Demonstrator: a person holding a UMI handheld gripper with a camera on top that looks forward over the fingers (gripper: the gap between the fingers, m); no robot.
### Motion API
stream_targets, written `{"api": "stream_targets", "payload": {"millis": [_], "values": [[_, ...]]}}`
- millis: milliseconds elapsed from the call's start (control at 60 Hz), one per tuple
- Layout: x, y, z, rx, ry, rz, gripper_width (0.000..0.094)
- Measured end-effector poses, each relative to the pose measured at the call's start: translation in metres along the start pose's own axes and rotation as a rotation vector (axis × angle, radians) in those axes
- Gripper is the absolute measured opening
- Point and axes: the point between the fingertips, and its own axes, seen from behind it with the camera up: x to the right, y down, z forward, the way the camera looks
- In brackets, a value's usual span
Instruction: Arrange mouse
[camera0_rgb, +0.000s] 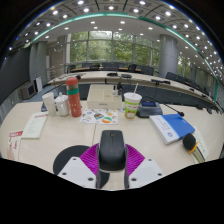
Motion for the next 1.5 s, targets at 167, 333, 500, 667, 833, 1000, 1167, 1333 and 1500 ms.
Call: {"api": "stream_targets", "payload": {"millis": [167, 333, 500, 667, 833, 1000, 1167, 1333, 1500], "values": [[-0.089, 0.048, 0.012, -0.086, -0.057, -0.020, 0.0313], [-0.115, 0.094, 0.037, -0.163, -0.032, -0.007, 0.0337], [-0.116, 0.110, 0.034, -0.194, -0.025, 0.011, 0.0529], [-0.108, 0.091, -0.015, -0.173, 0.009, 0.026, 0.0856], [-0.114, 0.059, -0.108, -0.106, 0.037, 0.022, 0.0853], [-0.121, 0.047, -0.201, -0.055, 0.052, 0.003, 0.0856], [-0.132, 0.055, -0.280, -0.003, 0.040, -0.019, 0.0856], [-0.140, 0.083, -0.348, -0.002, 0.023, -0.006, 0.0854], [-0.143, 0.097, -0.396, 0.017, 0.039, -0.024, 0.0855]]}}
